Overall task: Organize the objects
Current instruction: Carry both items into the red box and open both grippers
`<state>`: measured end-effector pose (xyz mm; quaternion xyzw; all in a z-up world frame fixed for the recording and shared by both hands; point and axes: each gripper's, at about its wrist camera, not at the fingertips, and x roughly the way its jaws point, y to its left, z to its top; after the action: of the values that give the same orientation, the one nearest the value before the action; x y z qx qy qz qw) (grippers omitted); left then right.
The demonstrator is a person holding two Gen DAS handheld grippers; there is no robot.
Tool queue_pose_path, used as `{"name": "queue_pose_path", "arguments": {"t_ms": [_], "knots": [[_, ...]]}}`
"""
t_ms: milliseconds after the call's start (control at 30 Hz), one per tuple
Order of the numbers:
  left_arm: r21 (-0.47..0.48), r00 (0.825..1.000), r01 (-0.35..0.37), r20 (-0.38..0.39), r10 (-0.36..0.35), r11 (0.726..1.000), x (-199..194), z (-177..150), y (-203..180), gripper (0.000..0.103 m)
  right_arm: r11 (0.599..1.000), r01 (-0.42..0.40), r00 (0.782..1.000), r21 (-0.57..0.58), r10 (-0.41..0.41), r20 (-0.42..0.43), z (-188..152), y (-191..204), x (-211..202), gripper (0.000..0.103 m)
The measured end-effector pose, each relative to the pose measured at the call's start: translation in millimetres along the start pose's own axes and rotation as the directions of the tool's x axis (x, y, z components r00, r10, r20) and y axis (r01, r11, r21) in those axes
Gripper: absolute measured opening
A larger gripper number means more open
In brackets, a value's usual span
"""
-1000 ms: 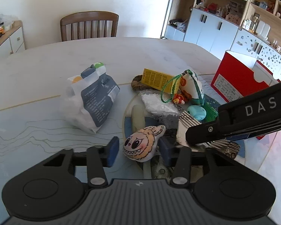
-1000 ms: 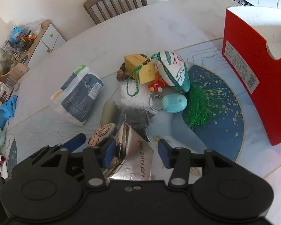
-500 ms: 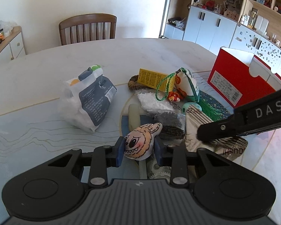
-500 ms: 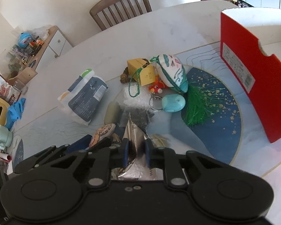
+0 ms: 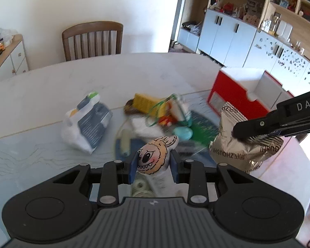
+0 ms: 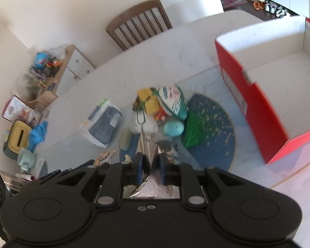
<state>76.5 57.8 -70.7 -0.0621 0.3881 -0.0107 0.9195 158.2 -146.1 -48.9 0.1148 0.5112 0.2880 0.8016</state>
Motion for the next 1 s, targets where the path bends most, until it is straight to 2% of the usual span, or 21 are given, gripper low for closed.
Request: {"name": "queue_pose_path", "arguments": {"t_ms": [233, 467, 800, 1000], "knots": [[-0.007, 0.999, 0.034, 0.017, -0.034, 0.999, -12.3, 30.6, -39.1, 0.032, 0.999, -0.043, 0.999, -0.007, 0.043, 0.003, 32.9, -36.1, -41.3, 0.015], [0.040, 0.997, 0.073, 0.027, -0.074, 0.997, 0.8, 68.6, -100.8, 0.032, 0.999, -0.040, 0.998, -0.010, 0.040, 0.051, 72.3, -82.9, -81.6, 0.015], [0.117, 0.992, 0.123, 0.000, -0.124, 0.985, 56.8, 110.6, -197.9, 0.032, 0.999, 0.040, 0.996, 0.006, -0.041, 0.085, 106.9, -156.5, -97.5, 0.015], [0.136, 0.995, 0.102, -0.032, -0.099, 0.985, 95.3, 122.2, -246.3, 0.032, 0.997, 0.082, 0.993, 0.007, -0.082, 0.082, 118.4, -196.6, -87.5, 0.015]]}}
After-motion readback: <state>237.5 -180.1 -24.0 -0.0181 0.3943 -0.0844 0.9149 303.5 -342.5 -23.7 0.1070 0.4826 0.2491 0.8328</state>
